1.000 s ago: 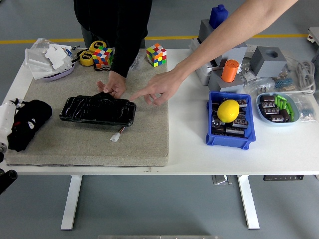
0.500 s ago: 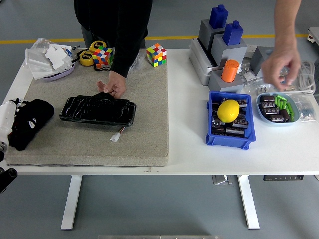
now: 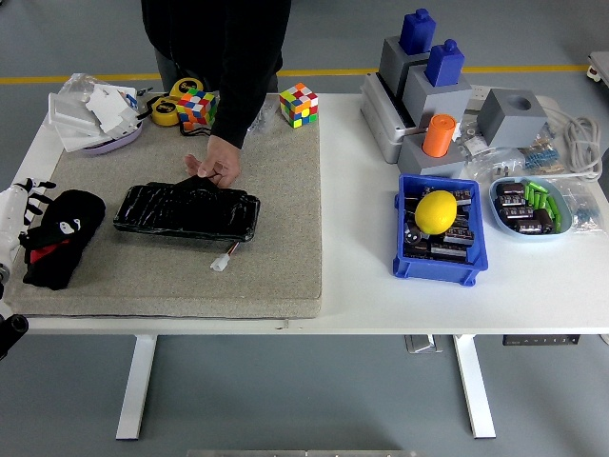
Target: Pick the rag up,wipe the panel,place it on the desk
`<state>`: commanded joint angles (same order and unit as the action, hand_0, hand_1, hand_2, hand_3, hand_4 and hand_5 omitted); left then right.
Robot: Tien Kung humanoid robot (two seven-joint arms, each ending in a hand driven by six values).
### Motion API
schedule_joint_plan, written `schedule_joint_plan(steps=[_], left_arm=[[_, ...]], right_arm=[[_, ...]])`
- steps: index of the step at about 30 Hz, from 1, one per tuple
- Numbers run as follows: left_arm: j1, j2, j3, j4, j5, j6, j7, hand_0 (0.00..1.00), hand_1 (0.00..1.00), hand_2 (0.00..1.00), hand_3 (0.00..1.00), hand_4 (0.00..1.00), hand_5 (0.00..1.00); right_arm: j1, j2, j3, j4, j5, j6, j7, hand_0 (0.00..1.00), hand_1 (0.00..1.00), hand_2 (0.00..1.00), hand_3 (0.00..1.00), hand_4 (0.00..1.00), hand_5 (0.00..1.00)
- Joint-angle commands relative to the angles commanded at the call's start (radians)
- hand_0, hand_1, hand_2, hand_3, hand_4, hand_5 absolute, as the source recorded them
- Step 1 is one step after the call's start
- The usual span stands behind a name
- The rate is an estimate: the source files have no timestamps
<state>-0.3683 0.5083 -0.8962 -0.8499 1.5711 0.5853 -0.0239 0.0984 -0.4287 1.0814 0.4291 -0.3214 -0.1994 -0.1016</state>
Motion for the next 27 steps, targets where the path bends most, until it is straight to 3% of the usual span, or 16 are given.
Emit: schedule_joint_plan(steps=[4,5,10,21,27], left_arm=[[-0.002,0.010,-0.006,-0.012,0.008,-0.004,0.006,0.373,0.548,0.636,0.751,0.998,0.554],[-0.002,0.013,-0.008,-0.016,0.012,-0.005,0.008,0.375,0.551,0.640,0.754,0.998,0.617],[0.005,0.030,-0.027,-0.040,0.023,-0.017,0.023,0.375,0.551,0.640,0.754,0.998,0.617],[0.052,0.067,-0.150,-0.211,0.072,-0.054,0.101,0.383,0.572,0.648,0.759,0.998,0.679],[0.067,0.106,-0.211,-0.335,0.087,-0.091,0.191,0.383,0.576,0.652,0.759,0.998,0.685]], right_arm=[[0.000,0.001,-0.002,-0.001,0.001,0.001,0.001,0.713,0.612,0.672,0.608,0.998,0.592],[0.000,0.001,-0.002,-0.001,0.000,0.000,0.001,0.713,0.613,0.672,0.606,0.998,0.589],[-0.004,0.002,-0.002,-0.002,0.001,-0.001,0.003,0.713,0.613,0.672,0.606,0.998,0.589],[-0.006,0.000,-0.004,-0.003,0.001,-0.004,0.005,0.713,0.612,0.672,0.605,0.998,0.586],[-0.004,0.000,-0.011,-0.003,0.001,-0.006,0.004,0.713,0.612,0.672,0.604,0.998,0.583]])
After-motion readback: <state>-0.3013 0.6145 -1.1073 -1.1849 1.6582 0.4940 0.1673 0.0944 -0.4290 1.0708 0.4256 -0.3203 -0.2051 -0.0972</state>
